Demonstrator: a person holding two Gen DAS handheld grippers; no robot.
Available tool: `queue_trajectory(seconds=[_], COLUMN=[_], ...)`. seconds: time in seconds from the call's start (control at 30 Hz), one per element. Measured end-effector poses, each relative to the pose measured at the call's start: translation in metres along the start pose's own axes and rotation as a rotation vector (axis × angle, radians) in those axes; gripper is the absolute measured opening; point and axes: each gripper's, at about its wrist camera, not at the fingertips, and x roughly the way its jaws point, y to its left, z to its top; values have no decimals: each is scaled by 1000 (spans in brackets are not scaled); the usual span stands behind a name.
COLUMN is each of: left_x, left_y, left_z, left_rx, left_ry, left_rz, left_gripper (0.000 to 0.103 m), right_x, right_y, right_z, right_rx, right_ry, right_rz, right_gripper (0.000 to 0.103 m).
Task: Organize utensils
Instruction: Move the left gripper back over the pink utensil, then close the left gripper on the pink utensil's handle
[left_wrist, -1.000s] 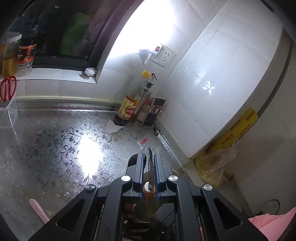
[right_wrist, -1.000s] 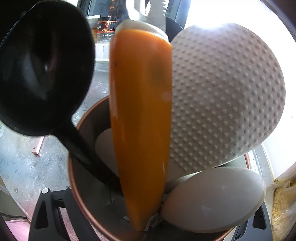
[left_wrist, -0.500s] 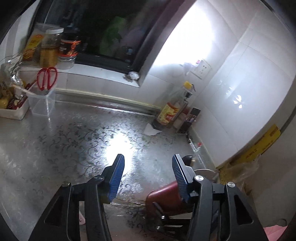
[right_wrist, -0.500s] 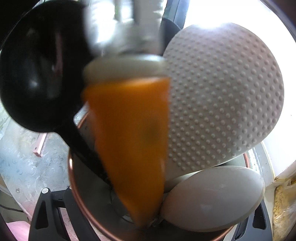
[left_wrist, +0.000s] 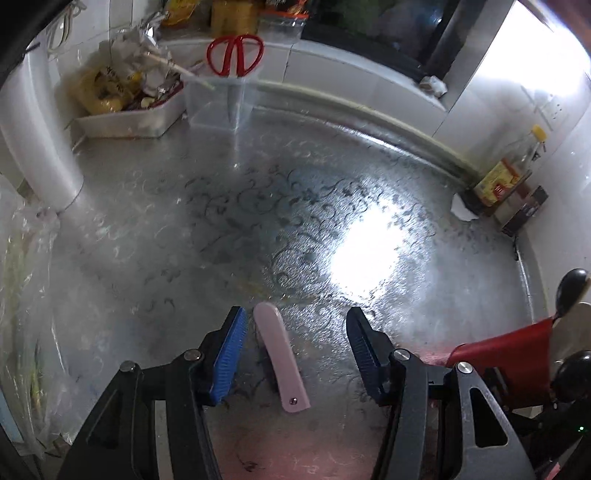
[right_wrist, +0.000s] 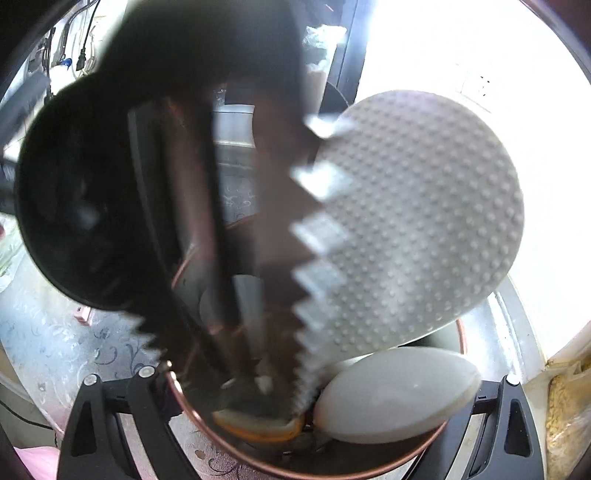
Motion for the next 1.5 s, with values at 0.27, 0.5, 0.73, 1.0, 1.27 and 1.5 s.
queue_trajectory(seconds=[0.27,0.5,0.73,1.0,1.27,1.5], left_x=[44,50,53,59,78,79], left_y=[0,-12,-27,-39,-74,-78], left_z=[-18,-19,-16,-10,-2,2], left_rx=[19,64,107,167,300,302], left_ry=[104,98,105,117,120,118], left_rz=[62,70,-5,35,124,106], left_gripper=[57,48,28,28,28,25], right_x=[-1,7,8,9,17,24], right_y=[-6,0,0,0,0,-2], right_z=[2,10,10,8,13,15], right_rx=[-3,-8,-7,-7,-8,-9], right_ry=[7,18,19,22,24,29], right_rz=[0,2,2,3,3,3], right_gripper=[96,96,96,96,96,96])
